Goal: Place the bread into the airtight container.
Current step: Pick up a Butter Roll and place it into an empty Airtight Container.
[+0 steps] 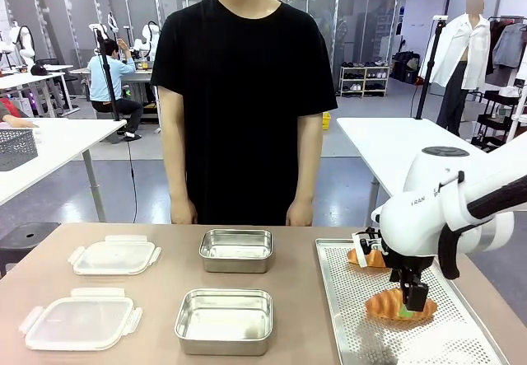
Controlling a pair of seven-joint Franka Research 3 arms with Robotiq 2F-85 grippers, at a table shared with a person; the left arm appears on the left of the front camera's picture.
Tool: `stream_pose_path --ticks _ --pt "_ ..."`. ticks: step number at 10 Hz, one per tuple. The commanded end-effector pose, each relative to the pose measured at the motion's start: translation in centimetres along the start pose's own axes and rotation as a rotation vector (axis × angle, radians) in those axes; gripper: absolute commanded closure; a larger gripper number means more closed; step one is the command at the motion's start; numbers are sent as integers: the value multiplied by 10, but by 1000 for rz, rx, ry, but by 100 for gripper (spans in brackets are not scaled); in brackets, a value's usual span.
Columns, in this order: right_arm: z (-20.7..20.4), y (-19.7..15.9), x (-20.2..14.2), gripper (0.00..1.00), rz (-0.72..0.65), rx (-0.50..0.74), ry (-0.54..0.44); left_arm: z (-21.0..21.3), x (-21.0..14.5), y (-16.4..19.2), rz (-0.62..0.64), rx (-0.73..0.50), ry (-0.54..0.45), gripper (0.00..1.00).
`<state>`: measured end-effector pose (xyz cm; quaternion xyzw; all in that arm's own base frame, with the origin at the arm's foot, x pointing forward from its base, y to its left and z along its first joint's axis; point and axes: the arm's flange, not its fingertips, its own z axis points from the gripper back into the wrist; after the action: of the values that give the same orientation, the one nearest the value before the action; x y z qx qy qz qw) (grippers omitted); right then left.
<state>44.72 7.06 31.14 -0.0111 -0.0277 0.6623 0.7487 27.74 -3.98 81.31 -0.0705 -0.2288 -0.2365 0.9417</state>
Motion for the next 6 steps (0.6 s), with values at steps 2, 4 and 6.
stream_pose_path --ticks 2,4,6 --pt "-17 -13 0 0 18 39 -17 0 -1 0 -3 -2 0 0" --pt "-26 -16 2 0 9 56 -14 0 -1 0 -3 -2 0 0" --pt "-24 -16 1 36 15 45 -29 0 -1 0 -3 -2 0 0"
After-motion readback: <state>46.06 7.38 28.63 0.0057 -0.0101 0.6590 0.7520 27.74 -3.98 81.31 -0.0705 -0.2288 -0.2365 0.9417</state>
